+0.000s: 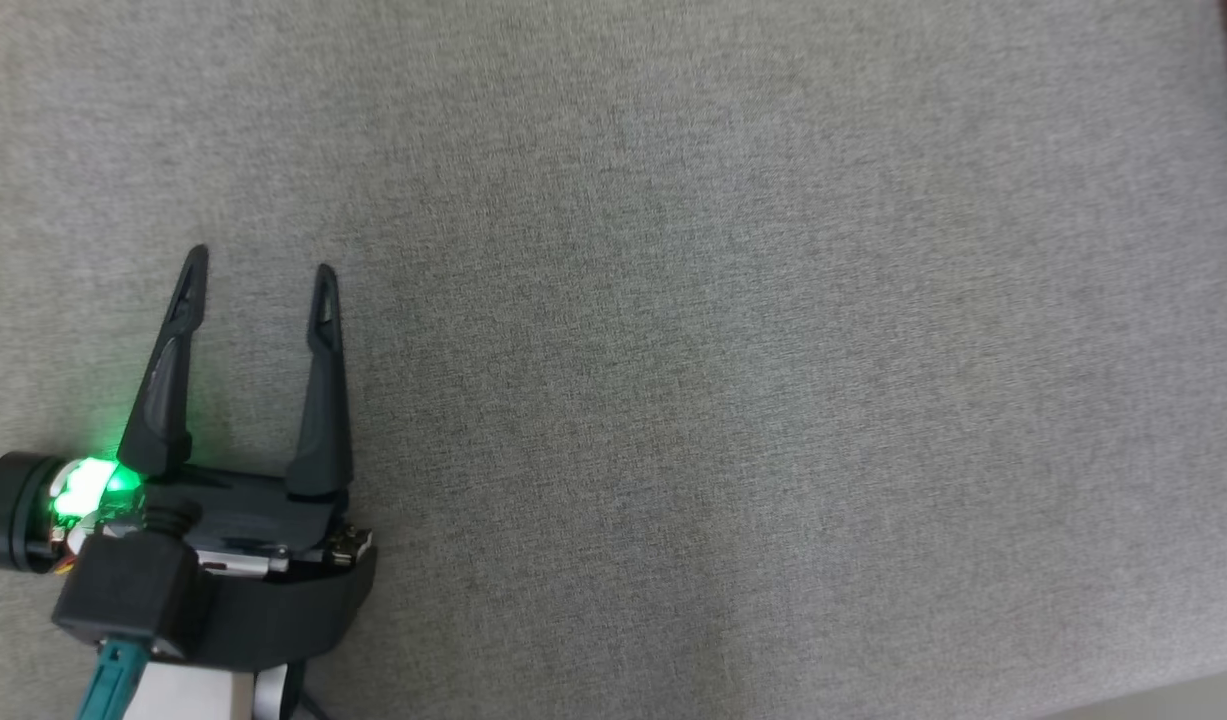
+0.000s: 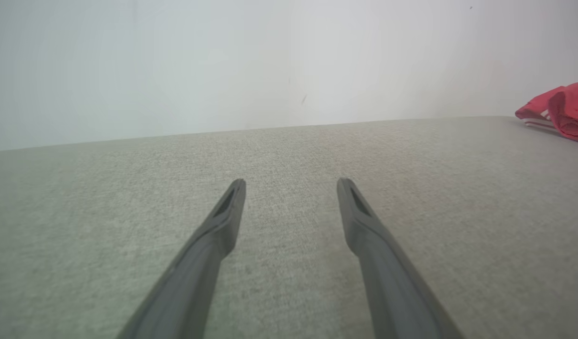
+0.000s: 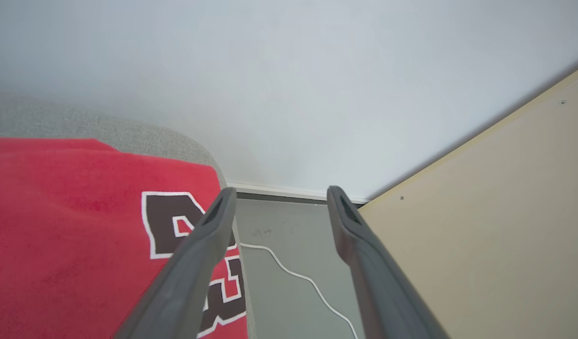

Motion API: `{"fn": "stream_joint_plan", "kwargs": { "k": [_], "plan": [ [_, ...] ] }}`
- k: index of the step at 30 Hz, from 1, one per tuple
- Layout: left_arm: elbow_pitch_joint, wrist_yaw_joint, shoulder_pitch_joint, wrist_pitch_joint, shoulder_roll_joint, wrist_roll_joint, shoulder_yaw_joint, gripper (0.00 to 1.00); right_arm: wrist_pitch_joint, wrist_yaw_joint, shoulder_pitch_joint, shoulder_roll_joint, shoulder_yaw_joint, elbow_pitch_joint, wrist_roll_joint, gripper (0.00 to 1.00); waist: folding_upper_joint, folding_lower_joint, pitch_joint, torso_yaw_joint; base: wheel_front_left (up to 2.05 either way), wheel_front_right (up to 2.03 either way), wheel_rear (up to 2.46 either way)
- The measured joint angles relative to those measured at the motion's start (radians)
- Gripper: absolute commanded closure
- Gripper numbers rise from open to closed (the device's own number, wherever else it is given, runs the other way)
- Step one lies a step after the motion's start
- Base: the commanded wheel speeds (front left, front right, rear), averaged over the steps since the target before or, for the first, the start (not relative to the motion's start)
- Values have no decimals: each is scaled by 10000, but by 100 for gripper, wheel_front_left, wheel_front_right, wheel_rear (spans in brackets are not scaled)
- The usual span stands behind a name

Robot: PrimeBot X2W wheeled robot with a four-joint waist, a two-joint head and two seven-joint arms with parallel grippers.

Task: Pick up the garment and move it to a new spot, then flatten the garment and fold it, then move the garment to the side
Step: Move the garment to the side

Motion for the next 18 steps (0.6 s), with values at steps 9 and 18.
{"fn": "stream_joint_plan", "kwargs": {
  "k": [9,18],
  "plan": [
    [619,174,518,31,-52,-290,403,0,-1266,0,264,917,33,-698,38,0,1,2,-1032,80,0,0,0],
    [961,226,1597,40,-109,-637,1064,0,-1354,0,2547,2167,-1246,-3365,184,0,0,0,-2623,187,0,0,0]
  ]
}}
